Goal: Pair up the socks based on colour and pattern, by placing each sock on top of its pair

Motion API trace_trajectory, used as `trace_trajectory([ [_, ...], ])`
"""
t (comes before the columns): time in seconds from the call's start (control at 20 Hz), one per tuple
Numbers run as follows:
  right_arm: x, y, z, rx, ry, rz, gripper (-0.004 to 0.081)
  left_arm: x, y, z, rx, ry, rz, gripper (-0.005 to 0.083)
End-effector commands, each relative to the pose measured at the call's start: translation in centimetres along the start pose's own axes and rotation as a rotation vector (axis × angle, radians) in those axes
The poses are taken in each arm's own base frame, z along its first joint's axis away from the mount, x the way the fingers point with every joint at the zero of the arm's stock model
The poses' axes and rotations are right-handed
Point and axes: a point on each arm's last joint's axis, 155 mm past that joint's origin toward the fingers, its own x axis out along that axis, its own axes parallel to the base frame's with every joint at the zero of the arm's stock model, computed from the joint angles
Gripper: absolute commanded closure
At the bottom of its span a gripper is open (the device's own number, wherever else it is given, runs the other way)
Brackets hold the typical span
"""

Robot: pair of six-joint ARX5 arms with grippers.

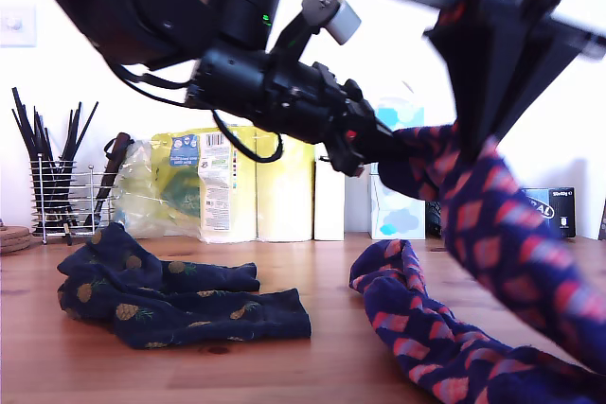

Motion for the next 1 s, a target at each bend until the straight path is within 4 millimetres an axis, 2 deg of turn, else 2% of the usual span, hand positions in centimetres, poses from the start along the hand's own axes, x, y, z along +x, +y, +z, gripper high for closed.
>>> trace_trajectory([
  [0.0, 2.0, 0.3, -0.3, -0.024, 0.055, 0.014, 0.0783, 1.0, -0.1, -2.3, -0.015, 0.034, -0.003, 0.0797],
  [0.2, 5.7, -0.1, 0.2, -0.046, 0.119, 0.008, 0.0783, 2.6, -0.4, -5.6, -0.040, 0.081, -0.015, 0.0797],
  [0.35, 7.3, 0.1, 0.6, -0.045, 0.136, 0.041, 0.0783, 2.7, -0.1, -8.1, -0.063, 0.122, -0.012, 0.0790],
  [0.4, 7.6, 0.3, 0.7, -0.048, 0.137, 0.055, 0.0783, 2.5, 0.4, -8.7, -0.066, 0.137, 0.003, 0.0734],
  [0.55, 8.0, 0.7, 0.8, -0.052, 0.143, 0.079, 0.0783, 1.7, 2.8, -10.1, -0.070, 0.170, 0.063, 0.0487],
  [0.6, 8.1, 0.7, 1.0, -0.054, 0.136, 0.081, 0.0783, 1.3, 3.8, -10.7, -0.071, 0.190, 0.094, 0.0447],
  [0.85, 8.1, 0.7, 1.0, -0.055, 0.133, 0.081, 0.0783, -1.8, 10.8, -14.4, -0.050, 0.350, 0.312, 0.0434],
  [0.95, 8.1, 0.9, 1.1, -0.055, 0.130, 0.092, 0.0783, -3.2, 12.3, -15.0, -0.063, 0.392, 0.348, 0.0435],
])
